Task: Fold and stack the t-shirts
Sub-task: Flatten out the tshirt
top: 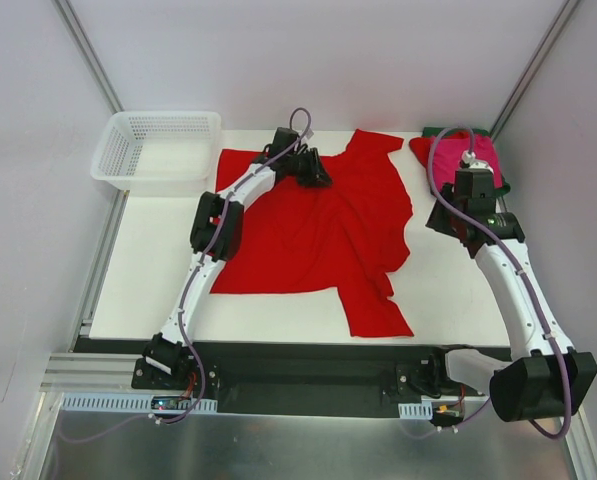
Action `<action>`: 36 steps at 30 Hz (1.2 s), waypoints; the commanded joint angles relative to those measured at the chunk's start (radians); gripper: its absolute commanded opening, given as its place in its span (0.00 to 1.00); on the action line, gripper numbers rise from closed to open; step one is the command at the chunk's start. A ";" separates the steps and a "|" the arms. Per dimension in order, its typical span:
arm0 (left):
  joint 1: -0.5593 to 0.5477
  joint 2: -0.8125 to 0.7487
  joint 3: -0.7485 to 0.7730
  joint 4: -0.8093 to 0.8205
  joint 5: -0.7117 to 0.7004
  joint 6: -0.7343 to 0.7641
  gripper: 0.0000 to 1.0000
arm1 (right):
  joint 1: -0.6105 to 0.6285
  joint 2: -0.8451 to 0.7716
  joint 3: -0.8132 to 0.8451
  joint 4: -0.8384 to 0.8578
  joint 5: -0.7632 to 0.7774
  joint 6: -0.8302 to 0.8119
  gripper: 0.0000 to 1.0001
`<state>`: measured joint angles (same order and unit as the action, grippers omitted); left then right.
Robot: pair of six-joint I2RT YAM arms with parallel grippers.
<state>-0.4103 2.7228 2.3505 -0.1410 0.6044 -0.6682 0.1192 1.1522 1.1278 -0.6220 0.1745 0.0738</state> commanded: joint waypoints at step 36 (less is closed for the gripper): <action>-0.107 -1.357 -1.608 0.222 -0.273 0.254 0.77 | 0.134 -0.065 -0.391 -0.016 -0.218 0.193 0.42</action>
<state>-0.5159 1.4803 0.8249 0.0452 0.3801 -0.4076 0.2070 1.1500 0.7506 -0.5488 -0.0853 0.2485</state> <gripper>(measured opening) 0.777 0.422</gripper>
